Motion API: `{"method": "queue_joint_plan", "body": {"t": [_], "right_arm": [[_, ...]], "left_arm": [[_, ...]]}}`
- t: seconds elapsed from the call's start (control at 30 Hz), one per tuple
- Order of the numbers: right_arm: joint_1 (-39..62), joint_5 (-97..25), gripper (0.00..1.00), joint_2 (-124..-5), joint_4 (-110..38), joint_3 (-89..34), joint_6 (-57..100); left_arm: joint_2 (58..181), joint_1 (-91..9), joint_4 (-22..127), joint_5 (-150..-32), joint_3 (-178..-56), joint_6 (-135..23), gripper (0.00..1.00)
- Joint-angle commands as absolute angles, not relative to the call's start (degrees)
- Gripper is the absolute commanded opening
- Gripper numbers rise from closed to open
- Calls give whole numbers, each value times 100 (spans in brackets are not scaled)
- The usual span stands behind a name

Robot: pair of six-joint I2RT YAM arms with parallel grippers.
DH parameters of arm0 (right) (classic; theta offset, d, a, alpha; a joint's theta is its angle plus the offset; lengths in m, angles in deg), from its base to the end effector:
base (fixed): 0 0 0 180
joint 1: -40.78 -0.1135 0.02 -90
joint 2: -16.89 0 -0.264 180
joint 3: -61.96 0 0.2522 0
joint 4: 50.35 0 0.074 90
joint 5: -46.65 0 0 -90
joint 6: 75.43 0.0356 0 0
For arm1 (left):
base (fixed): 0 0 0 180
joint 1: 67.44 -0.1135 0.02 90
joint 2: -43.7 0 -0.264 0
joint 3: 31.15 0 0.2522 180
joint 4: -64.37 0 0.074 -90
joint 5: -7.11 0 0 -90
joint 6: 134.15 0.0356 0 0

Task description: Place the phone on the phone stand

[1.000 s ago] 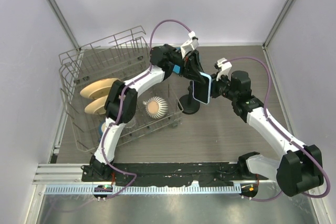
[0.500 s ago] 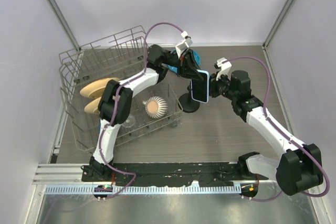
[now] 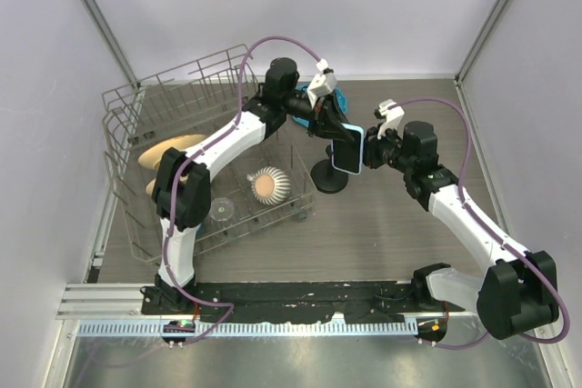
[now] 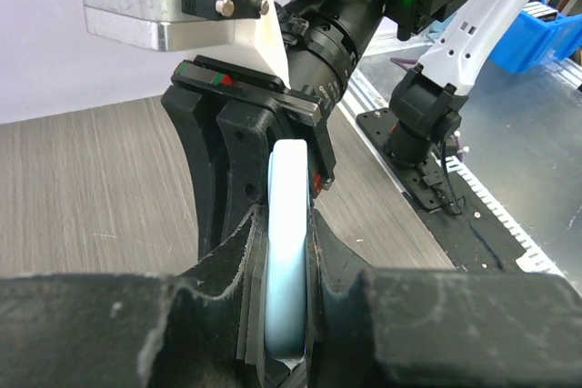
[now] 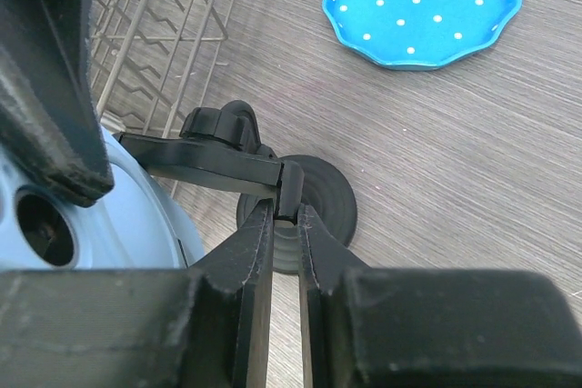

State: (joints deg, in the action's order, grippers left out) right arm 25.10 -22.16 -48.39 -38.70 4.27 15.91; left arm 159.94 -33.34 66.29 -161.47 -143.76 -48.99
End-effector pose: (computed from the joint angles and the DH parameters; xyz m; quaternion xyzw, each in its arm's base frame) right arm 0.2476 0.0829 0.2847 -0.2057 0.7819 0.2325 0.5407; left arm 0.3692 -0.2921 0.3319 0.5670 0.4260 -0.6081 0.3568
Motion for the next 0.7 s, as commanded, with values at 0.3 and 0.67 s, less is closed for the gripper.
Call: {"method": "queue_joint_plan", "body": {"t": [0.3, 0.67], "right_arm": [[2558, -1786, 1, -4850, -3703, 21, 1615], [2532, -3741, 1, -4095, -4308, 845, 2202]], "left_arm": [[16499, -3361, 2960, -14661, -15275, -1708, 0], [15542, -3387, 5875, -11939, -13510, -3505, 0]]}}
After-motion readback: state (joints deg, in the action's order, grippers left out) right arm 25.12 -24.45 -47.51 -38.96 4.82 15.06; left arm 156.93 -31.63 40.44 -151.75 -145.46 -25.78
